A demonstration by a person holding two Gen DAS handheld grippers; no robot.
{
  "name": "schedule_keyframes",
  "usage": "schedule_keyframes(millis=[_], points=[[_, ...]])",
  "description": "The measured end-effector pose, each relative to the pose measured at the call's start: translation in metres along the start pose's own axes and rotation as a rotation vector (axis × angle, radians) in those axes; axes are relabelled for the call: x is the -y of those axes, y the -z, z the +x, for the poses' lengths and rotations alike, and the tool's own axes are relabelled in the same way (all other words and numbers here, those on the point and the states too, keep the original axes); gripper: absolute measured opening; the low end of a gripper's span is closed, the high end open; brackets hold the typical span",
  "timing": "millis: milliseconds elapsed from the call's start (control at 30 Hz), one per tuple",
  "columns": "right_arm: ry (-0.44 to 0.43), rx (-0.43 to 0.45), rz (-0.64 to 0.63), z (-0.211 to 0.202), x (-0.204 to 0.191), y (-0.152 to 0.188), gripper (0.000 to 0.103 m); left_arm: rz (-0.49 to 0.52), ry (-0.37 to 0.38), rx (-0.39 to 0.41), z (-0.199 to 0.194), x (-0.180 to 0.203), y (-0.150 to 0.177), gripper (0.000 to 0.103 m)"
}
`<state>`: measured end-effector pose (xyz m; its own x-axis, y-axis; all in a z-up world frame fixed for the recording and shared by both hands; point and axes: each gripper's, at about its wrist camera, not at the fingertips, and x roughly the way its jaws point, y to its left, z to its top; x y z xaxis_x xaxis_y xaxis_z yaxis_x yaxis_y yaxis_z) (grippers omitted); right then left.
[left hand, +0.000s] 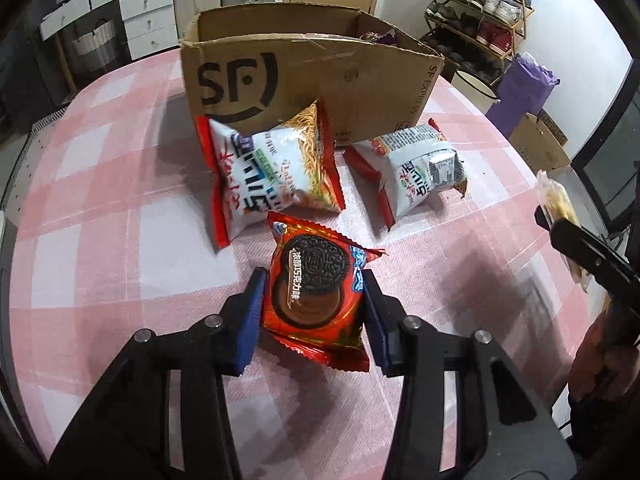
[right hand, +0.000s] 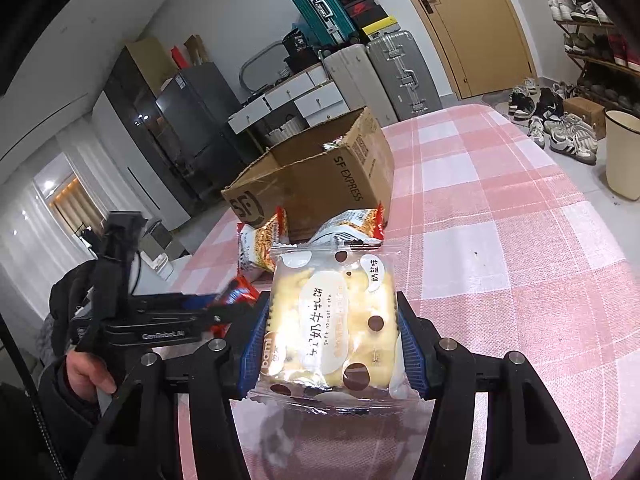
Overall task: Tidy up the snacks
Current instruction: 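Grasp the red cookie bag with the left gripper while the right gripper holds the cracker bag, then carry both held bags over the cardboard box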
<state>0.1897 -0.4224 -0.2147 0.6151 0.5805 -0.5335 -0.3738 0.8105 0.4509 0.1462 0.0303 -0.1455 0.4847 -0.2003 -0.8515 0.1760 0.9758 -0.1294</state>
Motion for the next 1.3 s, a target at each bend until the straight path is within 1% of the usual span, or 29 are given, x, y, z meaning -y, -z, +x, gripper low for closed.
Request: schedule_keyframes(millis=[33,100,167,333,433,533,700,800,1000,1133,1300], points=[[-0.003,0.0,-0.005,-0.001,-0.002,0.0,0.058,-0.008,0.012,-0.004,-0.002,0.0,0.002,0.042],[-0.009,0.005,-0.016,-0.003,-0.007,0.001,0.058,-0.009,0.002,-0.003,-0.006,0.001,0.006,0.042],[-0.014,0.007,-0.027,-0.006,-0.011,0.002,0.058,-0.02,0.015,-0.006,-0.01,-0.001,0.009,0.042],[-0.019,0.026,-0.049,-0.017,-0.021,0.001,0.058,-0.026,0.019,0.009,-0.02,-0.001,0.017,0.042],[-0.021,0.034,-0.061,-0.023,-0.028,0.002,0.058,-0.036,0.019,0.032,-0.033,0.0,0.02,0.042],[-0.025,0.04,-0.071,-0.027,-0.035,0.001,0.058,-0.052,0.034,0.078,-0.053,0.001,0.016,0.042],[-0.044,0.057,-0.103,-0.036,-0.052,-0.004,0.058,-0.035,0.043,0.16,-0.087,0.011,0.008,0.042],[-0.059,0.078,-0.119,-0.044,-0.06,-0.013,0.058,-0.026,0.046,0.19,-0.104,0.015,0.003,0.042],[-0.064,0.112,-0.139,-0.059,-0.071,-0.036,0.058,-0.014,0.029,0.233,-0.133,0.015,-0.014,0.042],[-0.077,0.125,-0.171,-0.062,-0.081,-0.056,0.058,-0.008,0.019,0.26,-0.151,0.01,-0.029,0.042],[-0.099,0.147,-0.196,-0.062,-0.093,-0.087,0.058,-0.01,0.03,0.278,-0.162,0.0,-0.053,0.043]])
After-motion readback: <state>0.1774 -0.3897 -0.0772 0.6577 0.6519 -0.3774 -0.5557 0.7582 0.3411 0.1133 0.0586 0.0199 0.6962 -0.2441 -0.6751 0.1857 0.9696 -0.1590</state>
